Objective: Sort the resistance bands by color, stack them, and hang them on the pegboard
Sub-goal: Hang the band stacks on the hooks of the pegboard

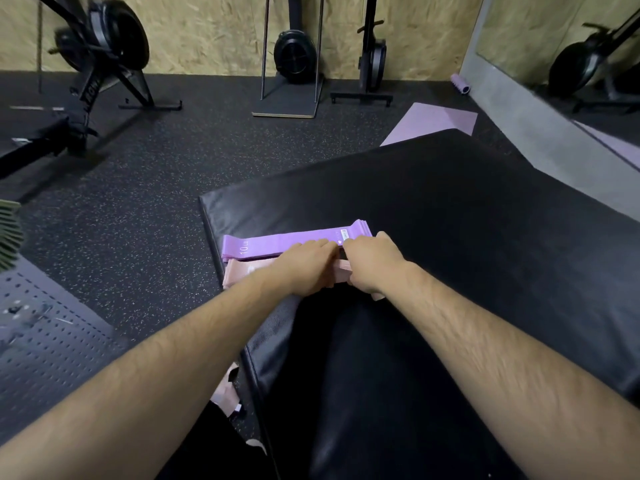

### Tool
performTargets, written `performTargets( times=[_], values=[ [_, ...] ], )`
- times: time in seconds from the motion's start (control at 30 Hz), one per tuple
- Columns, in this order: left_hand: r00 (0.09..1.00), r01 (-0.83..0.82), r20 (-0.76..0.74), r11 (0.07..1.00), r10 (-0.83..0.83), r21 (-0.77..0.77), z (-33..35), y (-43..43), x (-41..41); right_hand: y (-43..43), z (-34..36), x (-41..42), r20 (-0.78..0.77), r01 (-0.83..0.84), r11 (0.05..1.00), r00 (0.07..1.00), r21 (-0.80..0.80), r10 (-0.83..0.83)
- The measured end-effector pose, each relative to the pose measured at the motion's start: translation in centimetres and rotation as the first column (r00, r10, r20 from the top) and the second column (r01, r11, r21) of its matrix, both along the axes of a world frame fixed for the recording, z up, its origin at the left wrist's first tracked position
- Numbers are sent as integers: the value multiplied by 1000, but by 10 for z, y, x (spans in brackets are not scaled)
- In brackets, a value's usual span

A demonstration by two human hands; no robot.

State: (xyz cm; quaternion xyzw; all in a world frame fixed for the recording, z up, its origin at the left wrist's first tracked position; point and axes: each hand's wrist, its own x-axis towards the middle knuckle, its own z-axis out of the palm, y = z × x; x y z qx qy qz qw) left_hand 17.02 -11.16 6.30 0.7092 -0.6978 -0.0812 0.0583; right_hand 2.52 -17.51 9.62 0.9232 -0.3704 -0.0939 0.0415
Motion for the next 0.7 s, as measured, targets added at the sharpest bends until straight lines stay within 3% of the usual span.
performTargets(
  times=[0.13,0.33,0.57,0.7],
  values=[
    [999,-51,-2,992,52,116,13,12,17,12,10,-7,48,-60,997,997,-45,62],
    [979,-113,-163,992,120,49,41,43,24,39,50,-19,175,-133,972,970,-194,168],
    [840,-297,-445,949,312,106,73,108,24,76,99,-34,377,-133,990,915,-53,143],
    [756,-381,-533,918,380,115,92,145,19,93,107,-34,307,-185,982,934,-24,183]
  ],
)
